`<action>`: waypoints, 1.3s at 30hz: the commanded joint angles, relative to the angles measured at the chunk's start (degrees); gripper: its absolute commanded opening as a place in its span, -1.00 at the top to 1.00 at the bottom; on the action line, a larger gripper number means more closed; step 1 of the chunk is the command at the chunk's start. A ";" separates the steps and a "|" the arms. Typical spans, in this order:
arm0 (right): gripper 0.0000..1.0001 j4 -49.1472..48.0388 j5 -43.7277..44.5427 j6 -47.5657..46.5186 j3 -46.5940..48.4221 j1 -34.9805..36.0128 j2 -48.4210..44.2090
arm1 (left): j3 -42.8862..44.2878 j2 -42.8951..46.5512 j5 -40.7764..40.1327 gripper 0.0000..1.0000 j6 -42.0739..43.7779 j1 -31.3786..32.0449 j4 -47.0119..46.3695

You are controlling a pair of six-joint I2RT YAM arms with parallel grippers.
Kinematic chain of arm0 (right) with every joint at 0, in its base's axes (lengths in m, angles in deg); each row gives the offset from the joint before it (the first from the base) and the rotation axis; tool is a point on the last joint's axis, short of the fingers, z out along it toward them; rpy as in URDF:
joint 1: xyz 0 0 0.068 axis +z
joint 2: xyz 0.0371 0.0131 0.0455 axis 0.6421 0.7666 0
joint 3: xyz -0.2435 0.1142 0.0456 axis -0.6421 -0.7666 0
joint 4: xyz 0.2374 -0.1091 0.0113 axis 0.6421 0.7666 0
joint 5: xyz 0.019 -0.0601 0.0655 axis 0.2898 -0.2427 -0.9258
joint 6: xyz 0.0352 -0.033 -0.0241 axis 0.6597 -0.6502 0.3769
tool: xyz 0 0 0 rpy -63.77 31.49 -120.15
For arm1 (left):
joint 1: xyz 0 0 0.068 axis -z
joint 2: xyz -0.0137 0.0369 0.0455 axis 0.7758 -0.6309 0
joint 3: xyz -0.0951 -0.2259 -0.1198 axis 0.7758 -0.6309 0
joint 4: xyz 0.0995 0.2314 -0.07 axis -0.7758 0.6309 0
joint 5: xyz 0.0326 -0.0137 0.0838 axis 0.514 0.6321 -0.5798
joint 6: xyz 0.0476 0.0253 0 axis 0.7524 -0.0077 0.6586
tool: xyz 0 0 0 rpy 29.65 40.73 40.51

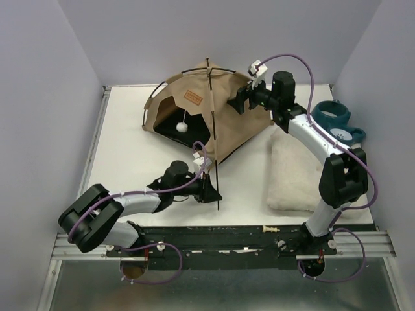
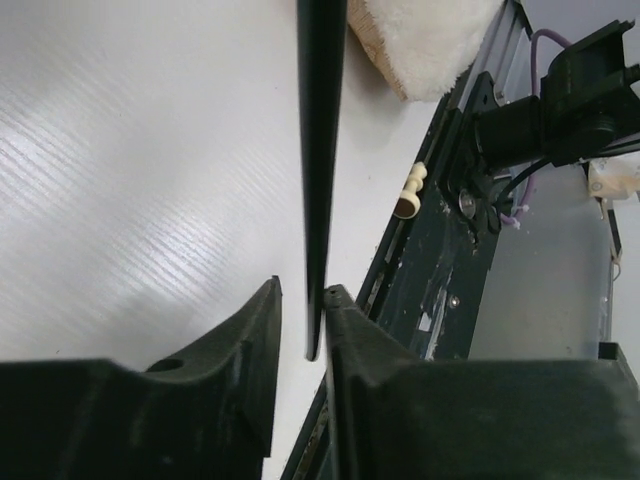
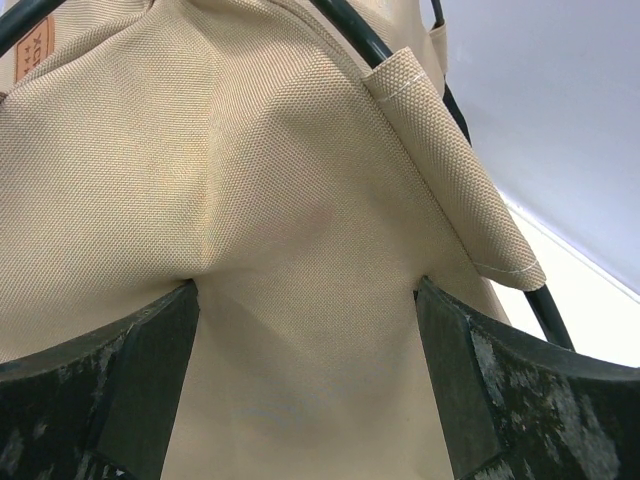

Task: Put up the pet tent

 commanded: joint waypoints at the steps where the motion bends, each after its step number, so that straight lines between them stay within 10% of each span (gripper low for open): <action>1: -0.92 -1.38 -0.91 0.10 -0.61 0.04 -1.08 | 0.96 -0.88 0.49 0.52 -0.50 0.06 -3.12; 4: -0.96 -1.21 -1.17 -0.60 -1.31 0.04 -1.79 | 1.83 0.08 1.11 1.00 -0.68 0.06 -2.16; 17: -0.97 8.29 -9.61 -0.61 -10.87 -0.13 -28.39 | 27.92 2.47 3.04 1.00 -13.14 -1.60 11.57; 28: -0.96 -13.22 2.63 -3.59 -40.67 -2.77 -46.96 | 42.52 -6.85 16.75 1.00 -33.97 -6.62 -6.79; 39: -0.83 -51.54 -3.45 -8.68 -49.39 3.02 -33.44 | 49.91 -9.05 20.80 1.00 -35.49 -7.06 -6.20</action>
